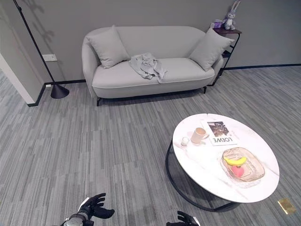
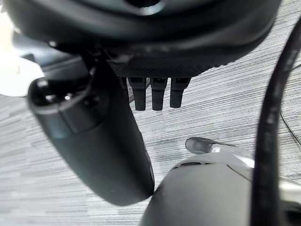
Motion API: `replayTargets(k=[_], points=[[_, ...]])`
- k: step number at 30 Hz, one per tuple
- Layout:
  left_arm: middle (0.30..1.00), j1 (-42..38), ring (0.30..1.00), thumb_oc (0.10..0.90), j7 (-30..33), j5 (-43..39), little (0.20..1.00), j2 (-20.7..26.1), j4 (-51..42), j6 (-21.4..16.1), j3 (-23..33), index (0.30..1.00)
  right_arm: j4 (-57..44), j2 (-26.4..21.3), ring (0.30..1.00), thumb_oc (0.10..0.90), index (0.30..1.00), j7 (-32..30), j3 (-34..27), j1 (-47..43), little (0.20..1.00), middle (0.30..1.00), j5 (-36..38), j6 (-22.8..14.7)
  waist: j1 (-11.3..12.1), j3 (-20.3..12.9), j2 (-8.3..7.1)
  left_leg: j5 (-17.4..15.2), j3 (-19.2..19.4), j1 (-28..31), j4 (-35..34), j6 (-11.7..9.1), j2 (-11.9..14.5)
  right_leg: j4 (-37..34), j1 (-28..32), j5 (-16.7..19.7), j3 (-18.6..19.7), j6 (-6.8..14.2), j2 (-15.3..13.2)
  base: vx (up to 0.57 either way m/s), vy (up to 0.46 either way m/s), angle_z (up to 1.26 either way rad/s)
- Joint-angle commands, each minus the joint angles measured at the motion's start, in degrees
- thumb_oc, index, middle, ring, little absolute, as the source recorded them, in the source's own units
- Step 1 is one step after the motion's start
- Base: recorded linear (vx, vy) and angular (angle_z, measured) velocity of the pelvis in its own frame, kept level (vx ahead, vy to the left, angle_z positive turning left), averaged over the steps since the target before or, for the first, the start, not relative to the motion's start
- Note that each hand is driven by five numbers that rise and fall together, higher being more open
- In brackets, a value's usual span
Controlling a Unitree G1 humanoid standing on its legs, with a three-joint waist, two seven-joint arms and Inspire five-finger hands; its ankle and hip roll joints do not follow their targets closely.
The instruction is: Hang the clothes on the sofa on the clothes rack.
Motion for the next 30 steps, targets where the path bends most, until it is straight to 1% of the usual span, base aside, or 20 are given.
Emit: replayTargets(k=[1,3,6,7,8,9,10,11,13,14,15,16,17,19,22,23,24,26,29,30], points=[[0.9,-4.12,0.9,0.8,0.83,-3.68,0.9,0.54,-3.55,-1.89,0.67,0.9,-4.3,-2.23,0.9,0.8,0.9,-1.17,0.11,-1.55,0.9,0.9,1.09,-1.08,-1.41,4.05,-4.65,-7.27,-0.89,-3.25,9.39,0.16,-1.96,-2.48,2.94,-3.36,-2.64,-0.96,-2.65,0.07,-0.149,0.12],[0.9,-3.9,0.9,0.8,1.02,-4.47,0.9,0.6,-4.76,-1.85,0.73,0.9,-6.26,-2.92,0.9,0.8,0.9,-1.2,-0.32,-0.98,0.9,0.9,1.67,-1.14,-1.66,4.95,-5.19,-8.48,-1.82,-7.21,18.84,0.14,-1.03,-2.48,3.69,-4.12,-2.54,-2.25,-2.67,0.11,-0.153,0.2],[0.9,-3.56,0.9,0.8,1.5,-6.25,0.9,0.76,-6.21,-1.66,1.13,0.9,-8.86,-3.71,0.9,0.8,0.9,-1.7,-0.86,-0.24,0.9,0.9,2.35,-1.15,-0.57,7.26,-5.61,-5.55,-5.3,-14.25,33.2,-0.14,-0.5,-2.2,5.45,-5.51,-1.95,-4.23,-1.77,0.15,-0.144,0.15],[0.9,-3.84,0.9,0.8,2.06,-6.83,0.9,0.66,-5.69,-1.58,1.45,0.9,-8.9,-3.7,0.9,0.8,0.9,-2.38,-0.95,-0.66,0.9,0.9,2.55,-0.96,0.01,7.84,-6.1,-4.9,-5.53,-18.58,33.55,0.03,-0.58,-2.34,6.28,-6.71,-2.7,-4.63,-1.53,0.24,-0.098,0.21],[0.9,-3.75,0.9,0.8,2.19,-7.18,0.9,0.66,-5.7,-1.63,1.79,0.9,-8.67,-3.55,0.9,0.8,0.9,-2.47,-0.92,-0.75,0.9,0.9,2.65,-0.85,0.41,7.88,-6.24,-5.2,-5.3,-19.33,29.72,0.29,-0.5,-2.48,6.9,-7.33,-2.96,-4.37,-1.61,0.43,0.009,0.25],[0.9,-2.93,0.9,0.8,2.64,-7.25,0.9,0.85,-6.66,-1.75,2.41,0.9,-9.32,-3.56,0.9,0.8,0.9,-2.58,-0.98,-0.89,0.9,0.9,2.09,-1.06,1.1,7.37,-5.8,-2.67,-5.4,-19.87,19.3,-0.12,0.84,-2.48,7.51,-8.83,-3.14,-3.49,-1.4,0.43,0.109,0.17],[0.9,-2.69,0.9,0.8,3.02,-7.86,0.9,0.83,-6.64,-1.67,2.89,0.9,-9.58,-3.66,0.9,0.8,0.9,-2.66,-0.9,-0.97,0.9,0.9,1.86,-1.16,1.3,7.26,-5.31,0.12,-5.31,-19.99,12.79,-0.85,1.84,-2.48,7.88,-9.48,-3.41,-3.23,-1.17,0.64,0.183,-0.03],[0.9,-2.96,0.9,0.8,3.73,-8.7,0.9,1.11,-5.74,-1.87,4.12,0.9,-9.87,-3.86,0.9,0.8,0.9,-3.01,-0.7,-1.56,0.9,0.9,1.98,-1.81,1.43,7.48,-5.4,3.37,-3.69,-20.94,0.72,-2.28,4.29,-2.48,9.97,-11.84,-3.82,-2.72,-1.29,0.55,0.159,-0.09],[0.9,-3.22,0.9,0.8,4.1,-8.52,0.9,1.67,-4.92,-1.91,5.21,0.9,-10.16,-3.98,0.9,0.8,0.9,-2.96,-0.58,-1.58,0.9,0.9,1.6,-1.95,1.07,7.31,-5.72,3.36,0.66,-23.41,-1.2,-2.88,7.05,-2.48,12.09,-12.9,-4.72,-2.21,-1.39,0.54,0.169,0.0],[0.9,-2.74,0.9,0.8,3.88,-8.67,0.9,1.9,-4.9,-2.03,5.99,0.9,-11.67,-4.07,0.9,0.8,0.9,-2.47,-0.57,-0.99,0.9,0.9,1.16,-1.88,1.04,6.5,-5.37,2.55,2.45,-22.12,-1.2,-2.77,7.19,-2.48,12.56,-13.0,-4.19,-1.38,-1.24,0.76,0.284,-0.22],[0.9,-2.12,0.9,0.8,3.91,-8.53,0.9,2.42,-5.46,-2.16,6.59,0.9,-13.84,-4.05,0.9,0.8,0.9,-1.69,-0.36,-0.17,0.9,0.9,0.57,-1.64,1.31,5.36,-5.13,7.09,1.72,-21.41,-1.2,-3.07,5.67,-2.48,13.63,-13.66,-2.94,-0.75,-1.69,1.02,0.376,-0.28],[0.9,-1.47,0.9,0.8,3.84,-8.59,0.9,3.3,-5.86,-2.18,7.21,0.9,-14.26,-3.84,0.9,0.8,0.9,-1.03,0.12,-0.1,0.9,0.9,0.09,-1.62,2.07,4.13,-6.47,8.81,1.95,-20.28,-1.05,-2.6,3.64,-1.42,14.6,-12.96,-1.88,0.3,-3.62,1.19,0.467,-0.9],[0.9,-1.27,0.9,0.8,3.67,-9.19,0.9,4.03,-6.29,-1.93,7.49,0.9,-14.18,-3.53,0.9,0.8,0.9,-0.39,0.64,-1.02,0.9,0.9,-0.44,-1.38,3.09,4.35,-7.99,7.46,3.1,-18.52,-0.61,-0.68,1.19,7.42,12.01,-9.5,-1.54,1.9,-6.84,0.9,0.402,-0.86],[0.9,-1.4,0.9,0.8,3.47,-10.13,0.9,4.81,-7.04,-1.98,7.87,0.9,-14.8,-3.27,0.9,0.8,0.9,-0.2,1.33,-2.4,0.9,0.9,-0.15,-1.91,3.68,5.34,-8.7,4.93,4.99,-15.92,-0.94,1.63,-1.34,20.2,6.08,-1.54,-2.82,3.71,-11.01,0.48,0.339,-0.69],[0.9,-2.24,0.9,0.8,3.27,-9.29,0.9,5.48,-6.07,-2.06,7.38,0.9,-16.64,-3.06,0.9,0.8,0.9,-0.04,1.21,-3.45,0.9,0.9,-0.28,-2.22,3.7,6.58,-8.36,-0.51,7.89,-11.0,-1.2,4.46,-3.8,33.31,0.25,9.98,-8.79,4.65,-19.36,0.37,0.316,-0.09],[0.9,-2.53,0.9,0.8,3.3,-8.97,0.9,5.56,-5.95,-1.98,7.13,0.9,-16.91,-2.88,0.9,0.8,0.9,-0.05,1.02,-3.31,0.9,0.9,-0.35,-2.12,3.4,6.97,-7.98,-1.5,7.82,-9.77,-1.2,4.9,-4.09,35.96,-1.38,9.85,-9.94,4.72,-20.95,0.37,0.217,0.21],[0.9,-2.83,0.9,0.8,3.29,-8.72,0.9,5.56,-6.1,-2.07,6.88,0.9,-16.64,-2.72,0.9,0.8,0.9,-0.05,0.87,-3.04,0.9,0.9,-0.37,-2.08,2.99,7.35,-7.39,-2.67,8.25,-8.37,-1.2,4.83,-4.03,36.33,-3.35,9.08,-11.71,4.77,-22.27,0.36,0.109,0.22],[0.9,-3.07,0.9,0.8,3.05,-8.09,0.9,5.33,-6.33,-2.21,6.44,0.9,-16.59,-2.65,0.9,0.8,0.9,0.11,0.09,-2.21,0.9,0.9,-0.41,-1.78,1.97,7.4,-6.25,-4.43,8.22,-5.89,-1.2,4.14,-4.15,31.12,-4.56,5.31,-15.48,4.27,-22.3,0.41,0.018,0.18],[0.9,-3.31,0.9,0.8,2.78,-6.78,0.9,4.8,-6.65,-2.12,5.2,0.9,-15.11,-2.85,0.9,0.8,0.9,-0.02,-0.29,-2.13,0.9,0.9,-0.48,-0.98,-0.07,7.67,-4.92,-7.02,8.44,-2.3,-1.2,3.48,-4.78,19.24,-8.85,2.18,-15.81,4.09,-18.36,0.41,-0.065,0.41],[0.9,-3.39,0.9,0.8,2.52,-6.08,0.9,4.15,-5.96,-2.13,5.08,0.9,-13.21,-2.93,0.9,0.8,0.9,-0.2,-0.16,-2.77,0.9,0.9,-0.7,-0.51,-0.88,8.06,-4.68,-8.96,8.01,0.53,-1.2,3.23,-5.9,8.4,-11.68,3.38,-14.7,4.98,-14.64,0.39,-0.097,0.49]])
